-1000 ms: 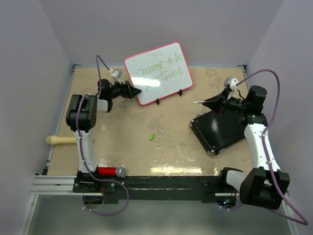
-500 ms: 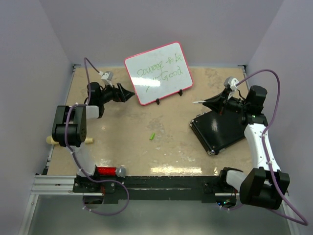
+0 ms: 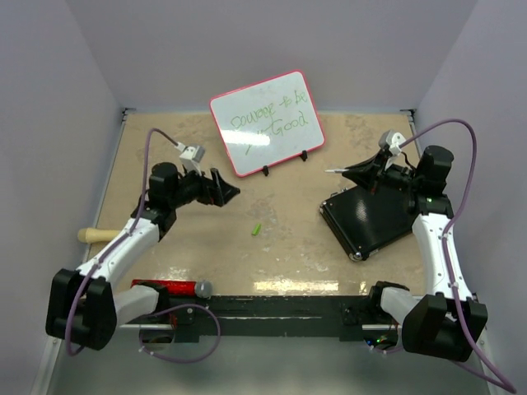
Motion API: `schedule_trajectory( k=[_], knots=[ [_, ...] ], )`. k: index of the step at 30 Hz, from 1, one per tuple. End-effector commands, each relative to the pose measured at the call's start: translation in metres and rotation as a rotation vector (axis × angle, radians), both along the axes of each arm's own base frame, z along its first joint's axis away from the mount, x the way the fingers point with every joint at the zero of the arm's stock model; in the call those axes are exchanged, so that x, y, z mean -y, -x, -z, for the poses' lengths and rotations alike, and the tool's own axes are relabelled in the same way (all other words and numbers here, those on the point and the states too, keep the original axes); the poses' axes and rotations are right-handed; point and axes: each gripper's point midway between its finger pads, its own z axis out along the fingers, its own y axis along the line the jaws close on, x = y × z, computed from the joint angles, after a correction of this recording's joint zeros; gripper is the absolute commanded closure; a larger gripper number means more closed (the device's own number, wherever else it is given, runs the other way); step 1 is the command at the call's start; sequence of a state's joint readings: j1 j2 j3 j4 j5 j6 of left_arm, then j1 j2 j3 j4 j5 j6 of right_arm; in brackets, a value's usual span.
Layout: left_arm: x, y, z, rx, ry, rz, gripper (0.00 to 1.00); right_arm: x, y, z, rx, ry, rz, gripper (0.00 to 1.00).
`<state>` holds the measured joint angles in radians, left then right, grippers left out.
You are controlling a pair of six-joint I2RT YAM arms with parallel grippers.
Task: Write a sentence on the whiteboard
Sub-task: Place the whiteboard on the whiteboard stand, then close the whiteboard marker at the center of the board.
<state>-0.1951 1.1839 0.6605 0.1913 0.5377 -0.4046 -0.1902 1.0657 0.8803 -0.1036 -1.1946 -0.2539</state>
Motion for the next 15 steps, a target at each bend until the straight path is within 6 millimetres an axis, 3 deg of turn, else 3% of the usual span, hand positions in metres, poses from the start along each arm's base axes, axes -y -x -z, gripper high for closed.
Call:
schedule_trajectory(
  k=[1, 3, 7, 15],
  knots=[
    [0.02, 0.048, 0.03, -0.159, -0.047, 0.016, 0.0, 0.001, 0.003, -0.011, 0.048, 0.011, 0.01, 1.0],
    [0.035, 0.071, 0.045, -0.242, -0.056, 0.075, 0.0, 0.001, 0.003, -0.011, 0.052, 0.012, 0.012, 1.0],
    [0.061, 0.095, 0.072, -0.305, -0.148, 0.142, 0.01, 0.002, 0.003, -0.011, 0.049, 0.014, 0.017, 1.0],
    [0.087, 0.089, 0.113, -0.399, -0.412, 0.161, 0.31, 0.002, 0.001, -0.01, 0.049, 0.018, 0.021, 1.0]
  ],
)
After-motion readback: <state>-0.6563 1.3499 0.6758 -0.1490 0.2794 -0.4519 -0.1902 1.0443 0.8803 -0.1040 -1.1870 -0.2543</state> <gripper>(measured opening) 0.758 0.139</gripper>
